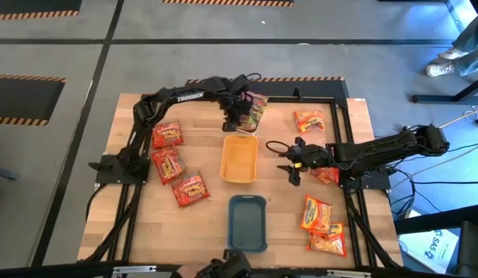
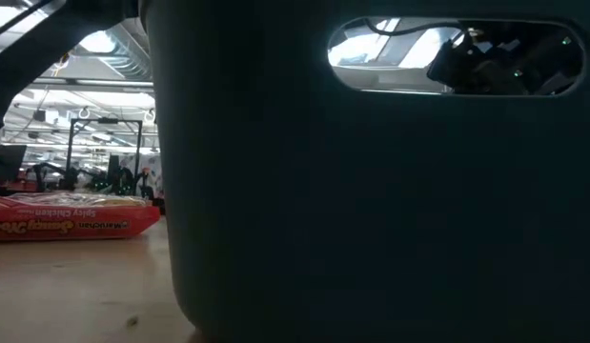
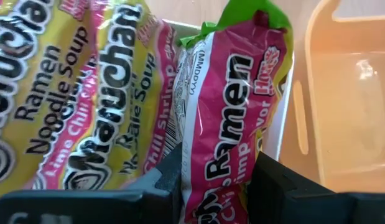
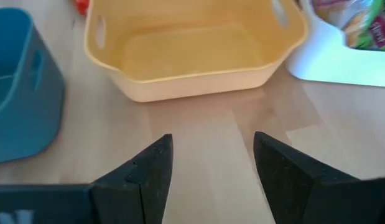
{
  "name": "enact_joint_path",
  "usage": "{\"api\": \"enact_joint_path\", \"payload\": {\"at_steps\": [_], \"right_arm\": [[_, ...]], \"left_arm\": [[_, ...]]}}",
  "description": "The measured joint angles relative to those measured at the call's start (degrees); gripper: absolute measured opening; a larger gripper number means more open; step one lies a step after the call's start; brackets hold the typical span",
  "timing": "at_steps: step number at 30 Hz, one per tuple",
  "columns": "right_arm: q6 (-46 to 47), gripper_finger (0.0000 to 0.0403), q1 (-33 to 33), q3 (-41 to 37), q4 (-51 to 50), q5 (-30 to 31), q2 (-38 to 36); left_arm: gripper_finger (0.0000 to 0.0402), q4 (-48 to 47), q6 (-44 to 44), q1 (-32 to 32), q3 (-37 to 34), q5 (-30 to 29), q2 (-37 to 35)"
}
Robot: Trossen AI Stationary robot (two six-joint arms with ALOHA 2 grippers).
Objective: Sort Maruchan noodles
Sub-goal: Put the green noodle pack into the white bin
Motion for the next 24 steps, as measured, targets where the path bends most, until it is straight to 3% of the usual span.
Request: {"api": "enact_joint_path", "payload": {"at_steps": [8,17,24], "right_arm": [[0.5,0.0205,0.0,0.0,0.1,0.5,0.0],[0.4,0.0205,0.0,0.0,0.0,0.4,0.0],[0.0,0.0205,0.0,0.0,0.0,0.4,0.0]], "left_arm": [[0.012,0.6,-0.3,-0.9,0.0,-0.8,1.4],[0.0192,2.2,-3.3,-2.9,-0.1,-4.9,1.2],[0.02,0.6,-5.2,-4.4,-0.1,-7.9,-2.9]]}}
